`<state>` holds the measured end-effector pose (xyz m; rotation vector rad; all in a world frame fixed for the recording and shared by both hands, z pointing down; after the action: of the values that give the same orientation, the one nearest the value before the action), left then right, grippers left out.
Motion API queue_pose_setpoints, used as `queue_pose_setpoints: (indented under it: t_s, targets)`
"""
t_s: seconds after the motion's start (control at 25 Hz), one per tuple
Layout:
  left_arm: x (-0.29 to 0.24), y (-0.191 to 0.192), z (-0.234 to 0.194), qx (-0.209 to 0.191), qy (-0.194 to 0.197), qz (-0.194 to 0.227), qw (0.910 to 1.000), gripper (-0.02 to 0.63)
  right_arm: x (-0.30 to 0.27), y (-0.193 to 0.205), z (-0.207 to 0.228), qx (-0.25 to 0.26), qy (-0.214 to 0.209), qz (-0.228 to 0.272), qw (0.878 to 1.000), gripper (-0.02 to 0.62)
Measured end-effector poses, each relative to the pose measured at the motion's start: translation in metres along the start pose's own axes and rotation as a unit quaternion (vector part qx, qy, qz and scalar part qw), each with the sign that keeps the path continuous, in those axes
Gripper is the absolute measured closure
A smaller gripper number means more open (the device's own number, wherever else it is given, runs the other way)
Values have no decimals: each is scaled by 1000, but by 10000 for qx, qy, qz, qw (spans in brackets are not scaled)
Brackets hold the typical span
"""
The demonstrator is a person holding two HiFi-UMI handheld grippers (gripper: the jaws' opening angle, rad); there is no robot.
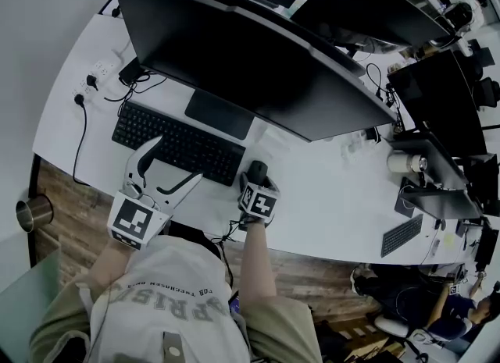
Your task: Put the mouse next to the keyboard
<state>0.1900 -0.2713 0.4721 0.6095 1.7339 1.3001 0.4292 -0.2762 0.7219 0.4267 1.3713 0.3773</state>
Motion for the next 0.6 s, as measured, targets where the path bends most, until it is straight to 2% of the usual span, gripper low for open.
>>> queue_pose_setpoints:
  t_s: [0.16, 0.24, 0.36, 0.48, 0.6]
  targets:
    - [0, 1, 1, 12, -22, -20, 10000, 221, 0, -1, -1, 73, -75, 72, 9999, 268]
    - [1, 2, 0, 21, -48, -37, 10000, 221, 2, -5, -2, 67, -170, 175, 9997, 204]
    - [4, 3, -1, 12, -84, -36, 10000, 221, 15, -16, -3, 64, -220, 485, 9986, 202]
    - [10, 1, -4, 5, -115, 34, 9999, 221, 41, -35, -8, -11, -347, 1155, 9927, 202]
    - [18, -5, -11, -17, -164, 167, 9997, 221, 92, -64, -21, -101, -387, 2239, 9738, 202]
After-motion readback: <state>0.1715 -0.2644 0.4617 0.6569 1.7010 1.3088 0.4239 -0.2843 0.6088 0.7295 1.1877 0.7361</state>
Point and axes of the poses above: the fingertips, and each gripper's own axes: x backward along the fingers, z to its right, y out of its underside, the point moved 3 cm from there along x, backward along the fingers, and after that the axes turned 1 degree about z, right-handed, at the moved point
